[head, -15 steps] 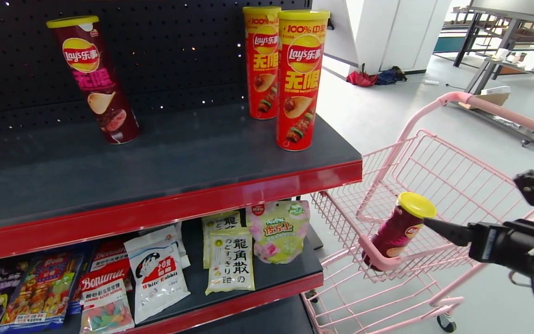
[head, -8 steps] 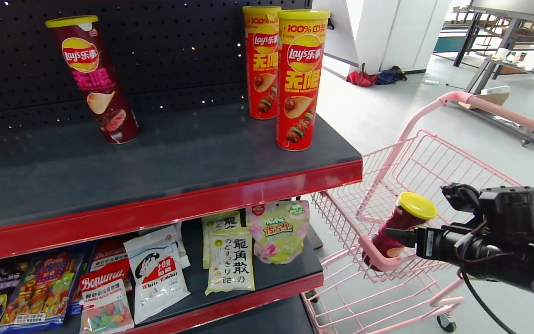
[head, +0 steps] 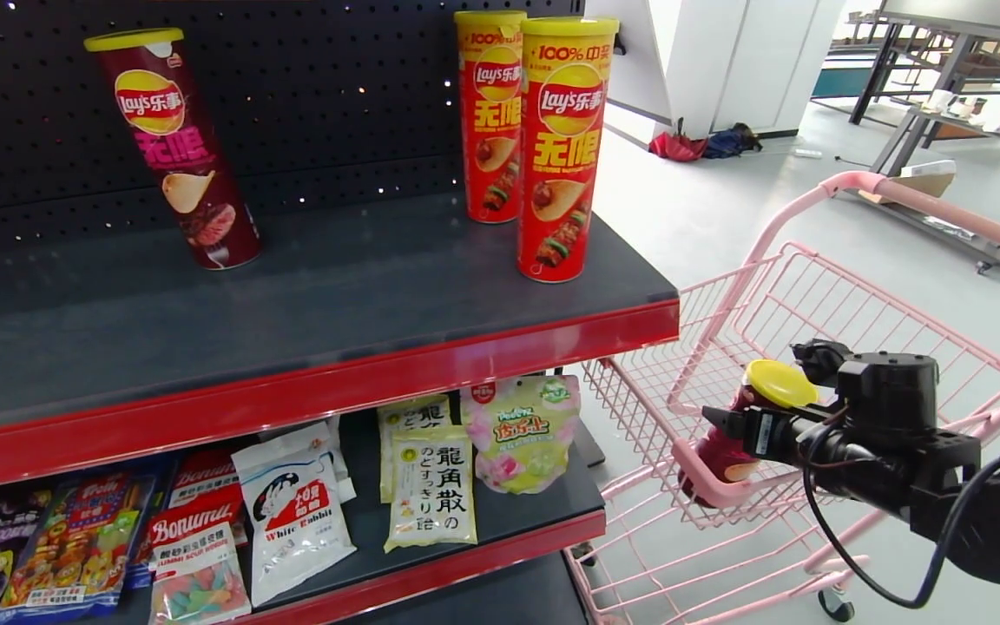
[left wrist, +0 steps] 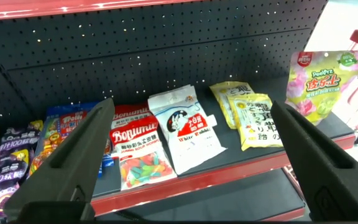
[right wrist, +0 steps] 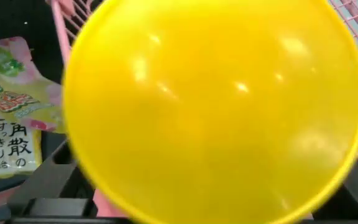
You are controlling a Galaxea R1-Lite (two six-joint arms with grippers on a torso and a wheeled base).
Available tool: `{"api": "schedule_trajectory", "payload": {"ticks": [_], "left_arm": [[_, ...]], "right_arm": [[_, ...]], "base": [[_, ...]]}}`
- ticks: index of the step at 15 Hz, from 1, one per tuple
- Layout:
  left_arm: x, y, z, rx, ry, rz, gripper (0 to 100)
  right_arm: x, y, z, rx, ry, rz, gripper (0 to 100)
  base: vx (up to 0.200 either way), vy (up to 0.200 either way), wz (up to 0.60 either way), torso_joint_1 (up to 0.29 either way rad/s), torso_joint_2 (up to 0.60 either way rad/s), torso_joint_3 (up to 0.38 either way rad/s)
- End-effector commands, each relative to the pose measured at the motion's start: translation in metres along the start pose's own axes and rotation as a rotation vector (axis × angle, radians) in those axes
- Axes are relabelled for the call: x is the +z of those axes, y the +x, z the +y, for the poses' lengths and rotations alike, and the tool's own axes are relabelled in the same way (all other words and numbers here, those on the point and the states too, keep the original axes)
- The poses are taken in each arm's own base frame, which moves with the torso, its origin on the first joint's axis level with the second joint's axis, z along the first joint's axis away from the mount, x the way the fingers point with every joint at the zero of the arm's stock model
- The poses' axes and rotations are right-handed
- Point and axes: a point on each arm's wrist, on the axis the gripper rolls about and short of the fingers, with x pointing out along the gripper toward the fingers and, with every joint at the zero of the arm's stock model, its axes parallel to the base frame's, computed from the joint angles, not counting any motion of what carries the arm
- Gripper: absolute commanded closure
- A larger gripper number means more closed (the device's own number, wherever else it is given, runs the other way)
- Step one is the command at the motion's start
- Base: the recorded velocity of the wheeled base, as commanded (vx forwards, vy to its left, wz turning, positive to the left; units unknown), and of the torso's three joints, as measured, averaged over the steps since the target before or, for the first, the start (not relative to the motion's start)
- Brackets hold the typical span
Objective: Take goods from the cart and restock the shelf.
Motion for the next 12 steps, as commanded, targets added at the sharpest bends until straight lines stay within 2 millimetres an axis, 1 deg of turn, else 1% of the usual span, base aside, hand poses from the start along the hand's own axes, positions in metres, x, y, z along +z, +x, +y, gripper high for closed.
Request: {"api": "schedule_trajectory", "payload": {"ticks": [1,2,7,8,9,10,11,12], "left_arm": [[0.000,0.000,0.000,0.001,0.000,-0.001,0],[0.000,0.000,0.000,0.001,0.000,0.000,0],[0.000,0.000,0.000,0.001,0.001,-0.001,0],[0.000,0.000,0.000,0.001,0.000,0.000,0],[0.000,0.000,0.000,0.000,0.002,0.000,0],[0.000,0.000,0.000,0.000,0.002,0.000,0],[0.000,0.000,0.000,0.001,0.000,-0.001,0],[0.000,0.000,0.000,0.000,0.000,0.000,0]], "right_arm": [[-0.010,0.012,-0.003,-0.016,-0.001,0.031,0],[-0.010,0.014,-0.002,-0.012,-0.002,0.020,100],[-0.011,0.017,-0.003,-0.019,0.000,0.016,100],[-0.002,0.018,-0.002,-0.025,0.000,-0.023,100],[0.024,0.022,-0.001,-0.033,0.008,-0.127,100],[0.068,0.021,-0.001,-0.042,-0.003,-0.263,100],[0.089,0.018,-0.003,-0.053,-0.033,-0.307,100],[0.141,-0.013,0.002,-0.065,-0.107,-0.395,100]], "base": [[0.000,0.000,0.00,0.000,0.00,0.000],[0.000,0.000,0.00,0.000,0.00,0.000],[0.000,0.000,0.00,0.000,0.00,0.000],[0.000,0.000,0.00,0.000,0.00,0.000],[0.000,0.000,0.00,0.000,0.00,0.000],[0.000,0.000,0.00,0.000,0.00,0.000],[0.000,0.000,0.00,0.000,0.00,0.000],[0.000,0.000,0.00,0.000,0.00,0.000]]}}
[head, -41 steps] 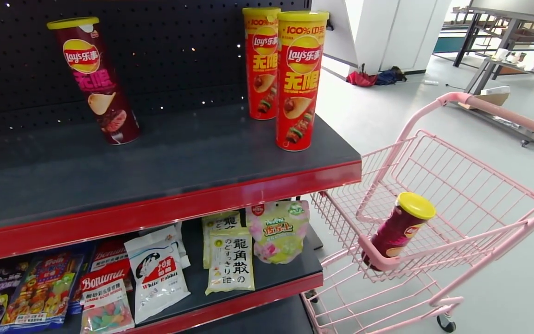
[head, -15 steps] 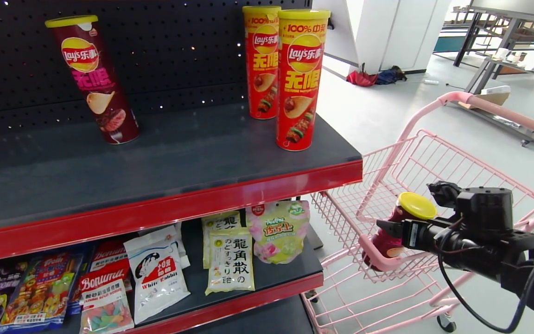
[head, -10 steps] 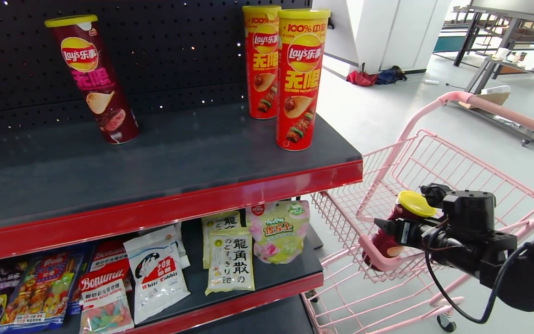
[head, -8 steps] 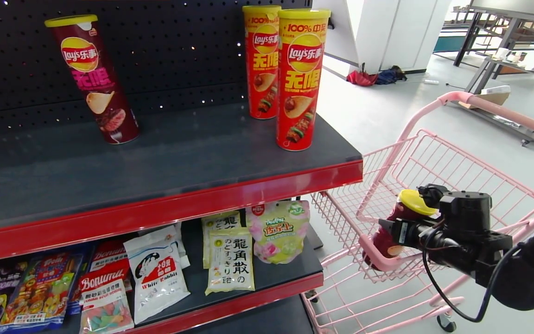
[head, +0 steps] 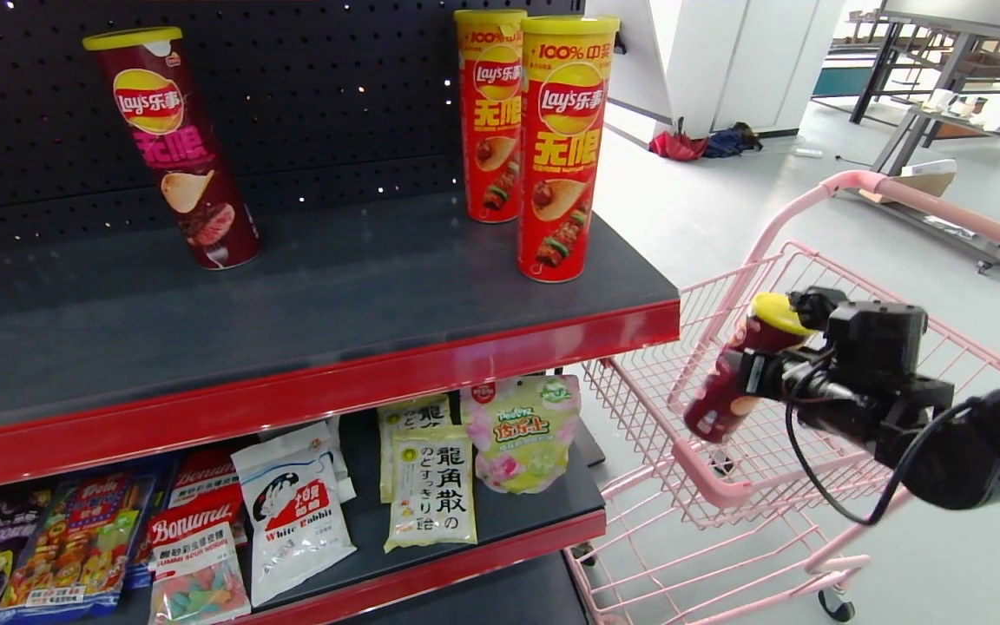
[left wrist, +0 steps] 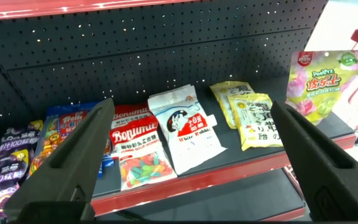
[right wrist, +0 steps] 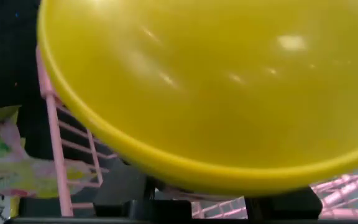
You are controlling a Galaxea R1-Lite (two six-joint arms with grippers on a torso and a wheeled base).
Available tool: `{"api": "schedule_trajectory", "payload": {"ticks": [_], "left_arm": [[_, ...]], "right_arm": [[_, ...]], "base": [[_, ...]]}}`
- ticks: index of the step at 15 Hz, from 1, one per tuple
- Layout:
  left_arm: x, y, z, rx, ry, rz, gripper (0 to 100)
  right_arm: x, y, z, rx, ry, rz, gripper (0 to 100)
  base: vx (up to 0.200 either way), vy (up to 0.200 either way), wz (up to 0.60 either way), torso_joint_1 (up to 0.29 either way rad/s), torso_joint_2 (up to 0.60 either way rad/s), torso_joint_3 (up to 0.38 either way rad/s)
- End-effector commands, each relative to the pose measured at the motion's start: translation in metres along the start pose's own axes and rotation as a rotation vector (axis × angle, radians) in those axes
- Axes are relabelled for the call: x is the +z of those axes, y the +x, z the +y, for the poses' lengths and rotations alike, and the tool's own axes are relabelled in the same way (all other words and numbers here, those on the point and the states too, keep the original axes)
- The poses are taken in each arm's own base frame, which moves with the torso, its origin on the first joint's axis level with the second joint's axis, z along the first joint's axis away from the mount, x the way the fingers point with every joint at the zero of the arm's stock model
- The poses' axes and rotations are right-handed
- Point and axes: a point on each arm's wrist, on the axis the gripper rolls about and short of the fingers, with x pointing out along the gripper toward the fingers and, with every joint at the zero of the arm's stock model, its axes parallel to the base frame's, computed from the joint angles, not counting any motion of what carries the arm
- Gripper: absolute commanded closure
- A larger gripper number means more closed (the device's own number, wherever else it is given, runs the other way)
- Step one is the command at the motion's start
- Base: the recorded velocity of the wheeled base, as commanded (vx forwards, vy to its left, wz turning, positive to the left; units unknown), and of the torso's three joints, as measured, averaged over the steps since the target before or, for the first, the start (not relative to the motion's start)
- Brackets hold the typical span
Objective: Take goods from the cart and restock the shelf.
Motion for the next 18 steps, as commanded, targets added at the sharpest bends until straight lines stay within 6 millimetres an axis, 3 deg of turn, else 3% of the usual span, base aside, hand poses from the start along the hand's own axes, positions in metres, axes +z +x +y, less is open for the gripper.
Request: {"api": "schedule_trajectory", "payload": {"ticks": [1,2,3,4,5,7,9,11,18], "left_arm": [[0.000,0.000,0.000,0.001,0.000,0.001,0],[0.000,0.000,0.000,0.000,0.000,0.001,0],[0.000,0.000,0.000,0.001,0.000,0.001,0],[0.000,0.000,0.000,0.000,0.000,0.001,0],[0.000,0.000,0.000,0.000,0.000,0.001,0],[0.000,0.000,0.000,0.000,0.001,0.001,0],[0.000,0.000,0.000,0.000,0.001,0.001,0],[0.000,0.000,0.000,0.000,0.001,0.001,0],[0.000,0.000,0.000,-0.002,0.001,0.001,0]], "right_arm": [[0.125,-0.052,0.001,-0.011,-0.070,-0.259,100],[0.150,-0.084,0.008,0.007,-0.073,-0.278,100],[0.159,-0.120,0.014,0.031,-0.080,-0.268,100],[0.153,-0.162,0.013,0.018,-0.092,-0.227,100],[0.141,-0.191,0.008,-0.030,-0.116,-0.187,100],[0.082,-0.268,-0.016,-0.047,-0.176,-0.083,100],[0.021,-0.314,-0.036,-0.079,-0.204,-0.053,100],[-0.003,-0.333,-0.044,-0.178,-0.246,-0.040,100],[-0.006,-0.332,-0.045,-0.195,-0.277,-0.031,100]], "base": [[0.000,0.000,0.00,0.000,0.00,0.000],[0.000,0.000,0.00,0.000,0.00,0.000],[0.000,0.000,0.00,0.000,0.00,0.000],[0.000,0.000,0.00,0.000,0.00,0.000],[0.000,0.000,0.00,0.000,0.00,0.000],[0.000,0.000,0.00,0.000,0.00,0.000],[0.000,0.000,0.00,0.000,0.00,0.000],[0.000,0.000,0.00,0.000,0.00,0.000],[0.000,0.000,0.00,0.026,-0.09,-0.058]]}}
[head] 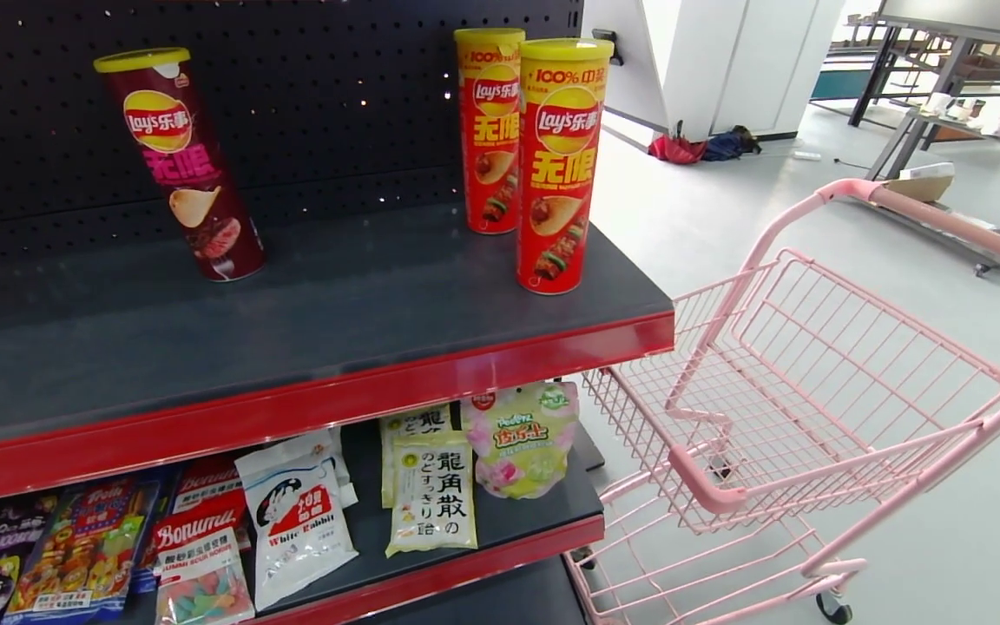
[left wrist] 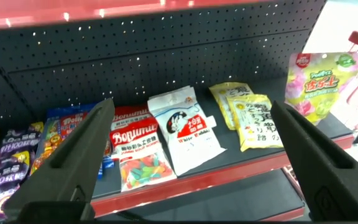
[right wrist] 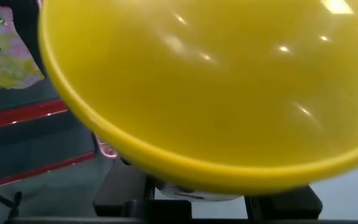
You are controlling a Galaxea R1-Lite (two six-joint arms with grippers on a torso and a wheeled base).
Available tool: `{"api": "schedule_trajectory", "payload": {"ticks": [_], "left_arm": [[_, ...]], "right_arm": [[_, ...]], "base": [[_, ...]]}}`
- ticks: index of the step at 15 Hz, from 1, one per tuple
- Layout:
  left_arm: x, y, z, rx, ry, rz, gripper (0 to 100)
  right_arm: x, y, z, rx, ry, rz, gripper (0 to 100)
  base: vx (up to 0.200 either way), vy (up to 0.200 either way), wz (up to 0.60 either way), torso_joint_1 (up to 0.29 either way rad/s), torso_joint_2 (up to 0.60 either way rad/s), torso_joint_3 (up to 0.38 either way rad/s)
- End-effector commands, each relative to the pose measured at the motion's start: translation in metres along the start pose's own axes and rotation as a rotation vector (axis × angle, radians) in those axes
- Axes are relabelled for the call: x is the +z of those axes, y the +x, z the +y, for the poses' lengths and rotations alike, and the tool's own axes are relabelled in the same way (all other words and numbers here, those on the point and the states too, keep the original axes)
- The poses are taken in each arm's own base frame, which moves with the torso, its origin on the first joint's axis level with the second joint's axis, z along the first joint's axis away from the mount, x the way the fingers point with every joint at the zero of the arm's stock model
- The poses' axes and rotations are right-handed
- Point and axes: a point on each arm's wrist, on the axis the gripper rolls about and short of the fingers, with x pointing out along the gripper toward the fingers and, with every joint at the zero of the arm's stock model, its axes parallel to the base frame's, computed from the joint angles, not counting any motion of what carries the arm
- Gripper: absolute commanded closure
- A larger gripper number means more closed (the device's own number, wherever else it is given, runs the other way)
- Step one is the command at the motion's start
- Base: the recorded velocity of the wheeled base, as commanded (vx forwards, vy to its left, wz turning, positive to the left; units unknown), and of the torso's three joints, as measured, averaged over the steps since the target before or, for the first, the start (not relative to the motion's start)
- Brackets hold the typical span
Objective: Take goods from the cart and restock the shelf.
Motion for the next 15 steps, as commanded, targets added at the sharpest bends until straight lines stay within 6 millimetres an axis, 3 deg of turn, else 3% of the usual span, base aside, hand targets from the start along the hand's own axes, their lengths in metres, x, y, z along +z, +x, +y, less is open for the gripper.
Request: {"api": "schedule_trajectory", "payload": {"ticks": [1,9,15], "left_arm": [[0.000,0.000,0.000,0.001,0.000,0.000,0],[0.000,0.000,0.000,0.001,0.000,0.000,0],[0.000,0.000,0.000,0.001,0.002,-0.002,0]], "right_arm": [[-0.001,-0.002,-0.001,0.000,0.001,-0.015,100],[0.014,0.008,0.000,0.004,-0.011,0.002,100],[0.015,0.011,0.001,0.012,-0.034,0.020,100]], "base": [[0.000,0.000,0.00,0.154,-0.45,-0.295],[0.000,0.000,0.00,0.205,-0.56,-0.357],[0.000,0.000,0.00,0.170,-0.41,-0.247]]}}
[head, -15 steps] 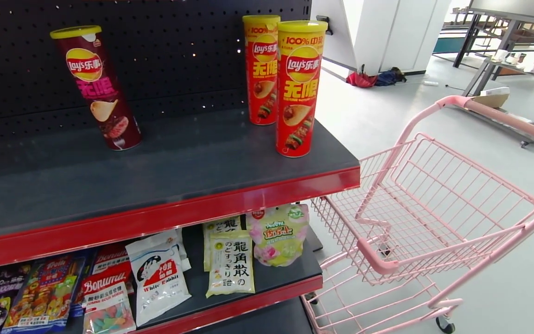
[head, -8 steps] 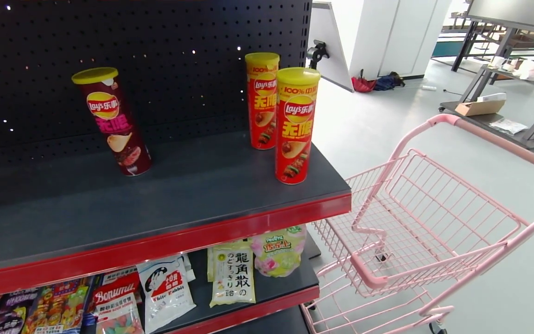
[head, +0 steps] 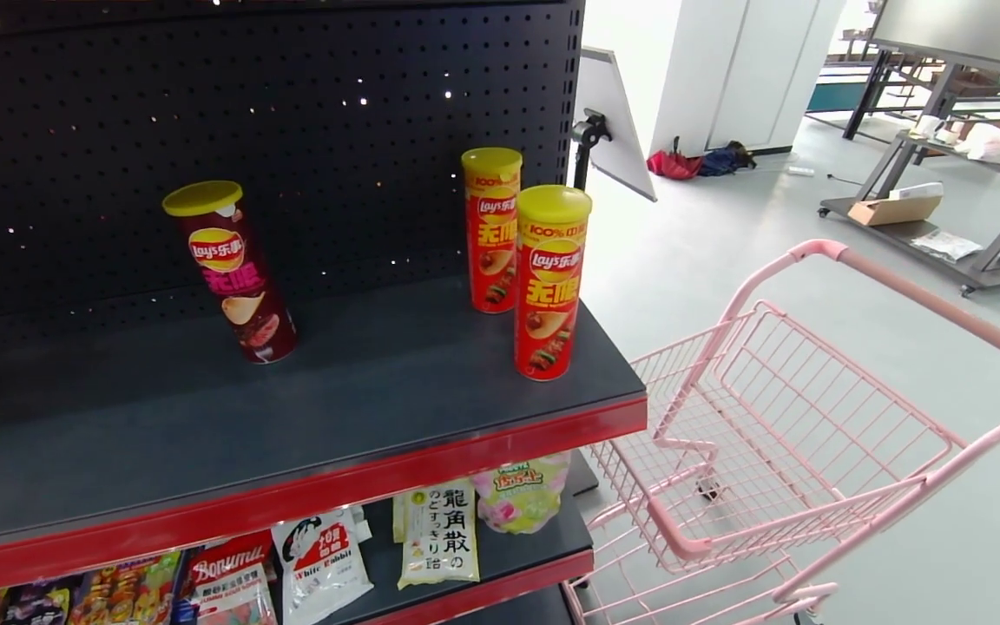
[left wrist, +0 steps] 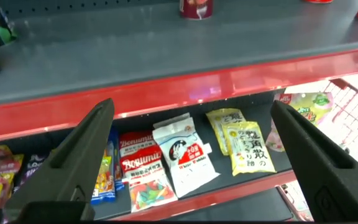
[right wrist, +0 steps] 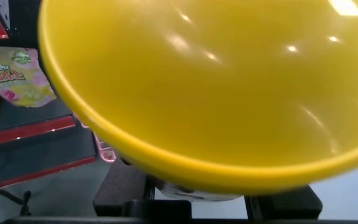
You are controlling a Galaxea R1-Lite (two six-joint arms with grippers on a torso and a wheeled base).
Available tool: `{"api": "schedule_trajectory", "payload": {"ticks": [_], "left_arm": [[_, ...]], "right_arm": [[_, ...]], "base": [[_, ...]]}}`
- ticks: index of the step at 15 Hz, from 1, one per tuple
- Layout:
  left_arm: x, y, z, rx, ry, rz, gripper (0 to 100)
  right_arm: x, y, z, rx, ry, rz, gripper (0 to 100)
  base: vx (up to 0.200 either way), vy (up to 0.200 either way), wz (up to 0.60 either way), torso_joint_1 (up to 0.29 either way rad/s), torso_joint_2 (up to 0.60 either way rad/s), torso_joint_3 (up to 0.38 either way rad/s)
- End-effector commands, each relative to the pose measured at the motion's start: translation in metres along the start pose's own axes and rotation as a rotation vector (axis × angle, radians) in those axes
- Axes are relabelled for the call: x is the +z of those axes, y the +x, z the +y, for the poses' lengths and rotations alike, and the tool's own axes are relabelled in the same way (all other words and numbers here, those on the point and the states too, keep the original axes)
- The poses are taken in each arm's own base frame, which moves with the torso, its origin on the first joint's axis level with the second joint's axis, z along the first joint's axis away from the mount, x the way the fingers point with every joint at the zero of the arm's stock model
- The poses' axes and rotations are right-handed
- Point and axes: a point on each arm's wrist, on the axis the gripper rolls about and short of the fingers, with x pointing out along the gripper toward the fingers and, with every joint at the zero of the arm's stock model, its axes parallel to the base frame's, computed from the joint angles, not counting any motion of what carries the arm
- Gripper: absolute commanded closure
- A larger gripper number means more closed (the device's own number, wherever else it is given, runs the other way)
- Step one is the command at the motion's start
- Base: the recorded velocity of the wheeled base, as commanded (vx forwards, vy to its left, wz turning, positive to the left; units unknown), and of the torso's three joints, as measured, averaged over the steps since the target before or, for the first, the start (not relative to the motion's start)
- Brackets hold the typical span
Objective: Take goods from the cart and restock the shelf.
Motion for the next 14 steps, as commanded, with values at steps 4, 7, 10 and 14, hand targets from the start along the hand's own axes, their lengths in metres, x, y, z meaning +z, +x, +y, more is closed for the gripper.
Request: {"api": "schedule_trajectory", "payload": {"ticks": [4,7,10,14], "left_arm": [[0.000,0.000,0.000,0.000,-0.001,0.001,0],[0.000,0.000,0.000,0.001,-0.001,0.001,0],[0.000,0.000,0.000,0.001,-0.001,0.001,0],[0.000,0.000,0.000,0.000,-0.001,-0.001,0]], "right_arm": [[0.007,0.010,0.001,-0.008,-0.009,0.005,100],[0.006,0.009,0.001,-0.014,-0.034,-0.009,100],[0.002,0.007,0.001,-0.014,-0.034,-0.009,100],[-0.018,-0.003,0.002,-0.015,-0.017,-0.035,100]], "base": [[0.000,0.000,0.30,0.151,-0.36,-0.209],[0.000,0.000,0.40,0.090,-0.19,-0.102],[0.000,0.000,0.60,0.015,-0.02,-0.015],[0.000,0.000,0.00,0.000,0.00,0.000]]}}
